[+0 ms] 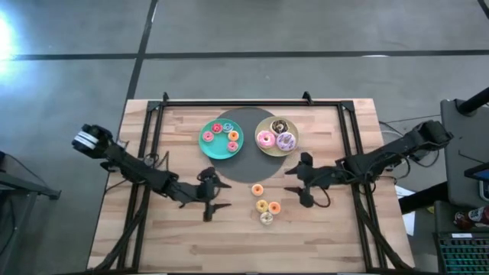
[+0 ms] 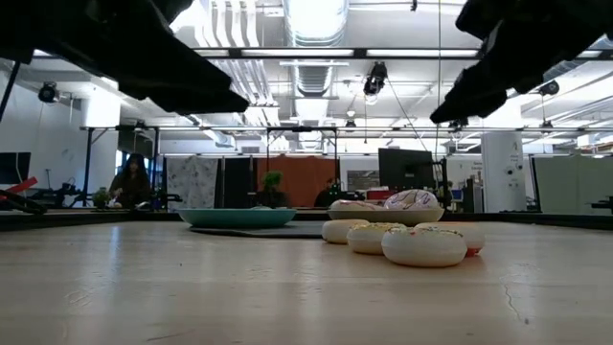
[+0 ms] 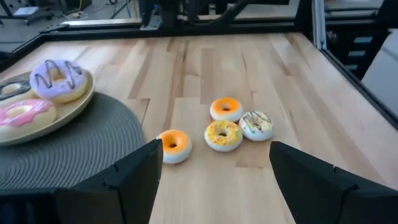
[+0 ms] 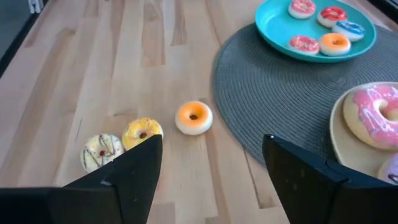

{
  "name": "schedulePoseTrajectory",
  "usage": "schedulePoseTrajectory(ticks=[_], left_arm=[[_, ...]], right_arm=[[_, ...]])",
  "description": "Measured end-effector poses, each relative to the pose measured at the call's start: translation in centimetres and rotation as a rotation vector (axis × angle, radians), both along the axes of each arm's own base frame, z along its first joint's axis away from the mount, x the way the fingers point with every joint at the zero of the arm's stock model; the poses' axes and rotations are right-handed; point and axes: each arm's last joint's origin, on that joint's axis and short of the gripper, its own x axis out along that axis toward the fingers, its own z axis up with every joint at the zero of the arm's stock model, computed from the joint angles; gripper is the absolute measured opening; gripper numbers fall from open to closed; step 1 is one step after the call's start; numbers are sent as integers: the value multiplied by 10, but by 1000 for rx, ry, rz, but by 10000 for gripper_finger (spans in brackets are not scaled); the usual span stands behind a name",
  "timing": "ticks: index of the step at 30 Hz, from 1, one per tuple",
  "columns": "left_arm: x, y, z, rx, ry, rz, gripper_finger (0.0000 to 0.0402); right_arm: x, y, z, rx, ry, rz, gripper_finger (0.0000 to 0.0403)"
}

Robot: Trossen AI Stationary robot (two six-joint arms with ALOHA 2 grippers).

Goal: Pick & Place donuts
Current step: Put the small top orange donut on the green plate

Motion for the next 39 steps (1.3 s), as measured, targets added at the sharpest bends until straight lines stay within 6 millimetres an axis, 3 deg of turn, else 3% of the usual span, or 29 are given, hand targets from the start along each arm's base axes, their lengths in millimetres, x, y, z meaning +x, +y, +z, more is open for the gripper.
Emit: schedulePoseTrajectory(ticks=[8,14,19,29,39], left_arm=[[38,6,-11,63,61,8,271],[65,27,-22,43,134,-4,271],[82,32,-31,48,211,-26,271],[106,44,-53,100,311,5,271],[117,53,-54,63,315,-43,271]], right_arm=[[-3,3,-18,17,-15,4,263],[-3,5,-18,19,-18,9,259],[-4,9,-18,22,-16,29,254],[-10,17,-22,30,-12,39,250],[-11,19,-23,34,-8,44,246]])
